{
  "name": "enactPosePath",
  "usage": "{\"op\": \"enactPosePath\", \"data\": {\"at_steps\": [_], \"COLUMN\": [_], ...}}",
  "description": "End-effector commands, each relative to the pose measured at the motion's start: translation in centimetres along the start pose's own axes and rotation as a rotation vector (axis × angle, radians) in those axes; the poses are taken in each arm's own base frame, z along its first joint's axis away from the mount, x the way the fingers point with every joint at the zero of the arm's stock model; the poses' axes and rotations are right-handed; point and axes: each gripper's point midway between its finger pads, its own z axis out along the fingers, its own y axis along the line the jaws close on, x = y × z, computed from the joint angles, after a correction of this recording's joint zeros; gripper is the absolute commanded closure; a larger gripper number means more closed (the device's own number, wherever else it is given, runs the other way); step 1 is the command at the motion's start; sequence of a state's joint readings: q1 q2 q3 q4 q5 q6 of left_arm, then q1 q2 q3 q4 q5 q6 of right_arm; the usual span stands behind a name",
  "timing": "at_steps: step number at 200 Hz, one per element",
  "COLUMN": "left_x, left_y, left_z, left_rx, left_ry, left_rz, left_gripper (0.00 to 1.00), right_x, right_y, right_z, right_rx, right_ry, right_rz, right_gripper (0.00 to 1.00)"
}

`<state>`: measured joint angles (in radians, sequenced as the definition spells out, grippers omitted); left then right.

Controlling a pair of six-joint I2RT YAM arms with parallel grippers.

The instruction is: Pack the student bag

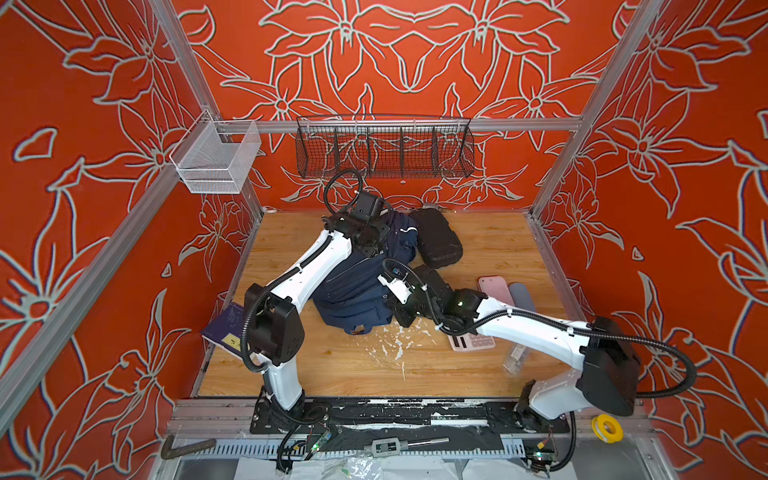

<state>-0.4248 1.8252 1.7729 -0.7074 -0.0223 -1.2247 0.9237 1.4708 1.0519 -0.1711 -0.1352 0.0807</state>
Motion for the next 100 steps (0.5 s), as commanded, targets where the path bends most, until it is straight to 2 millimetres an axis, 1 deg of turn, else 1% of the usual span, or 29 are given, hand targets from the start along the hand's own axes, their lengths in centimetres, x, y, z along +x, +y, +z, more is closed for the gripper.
{"op": "enactPosePath", "data": {"at_steps": [1,3,7,17,26,39,42,56,71,80,100], "left_x": [-1.0,-0.8,-0.4,0.5,1.1,1.0,1.0,0.6,1.0,1.9,3.3], "left_y": [-4.9,-5.0,-5.2,-4.8,-4.7,-3.8,-3.7,-2.6,-1.5,-0.8,1.9], "left_z": [-0.7,-0.6,-0.5,-0.4,-0.7,-1.4,-1.7,-2.8,-3.9,-4.5,-5.3], "left_rx": [0.179,0.183,0.198,0.199,0.217,0.198,0.200,0.186,0.200,0.227,0.199], "left_ry": [0.028,0.043,0.083,0.173,0.218,0.222,0.222,0.215,0.239,0.276,0.338], "left_rz": [0.152,0.169,0.214,0.287,0.357,0.452,0.483,0.596,0.724,0.826,0.968], "left_gripper": [0.92,0.85,0.76,0.59,0.42,0.25,0.22,0.19,0.18,0.19,0.18], "right_x": [-1.4,-1.4,-1.4,-1.6,-1.6,-1.7,-1.7,-1.7,-1.7,-1.6,-1.6], "right_y": [0.6,0.6,0.4,-0.1,-0.6,-1.3,-1.3,-1.8,-1.9,-2.0,-2.4], "right_z": [-2.2,-2.4,-2.6,-3.2,-3.7,-4.2,-4.4,-5.0,-5.5,-5.8,-6.2], "right_rx": [-0.102,-0.113,-0.123,-0.142,-0.159,-0.160,-0.166,-0.166,-0.193,-0.204,-0.217], "right_ry": [-0.062,-0.064,-0.066,-0.063,-0.057,-0.049,-0.050,-0.045,-0.049,-0.054,-0.057], "right_rz": [-0.075,-0.079,-0.078,-0.073,-0.069,-0.070,-0.075,-0.081,-0.087,-0.089,-0.083], "right_gripper": [1.00,1.00,1.00,1.00,1.00,1.00,1.00,1.00,1.00,1.00,1.00]}}
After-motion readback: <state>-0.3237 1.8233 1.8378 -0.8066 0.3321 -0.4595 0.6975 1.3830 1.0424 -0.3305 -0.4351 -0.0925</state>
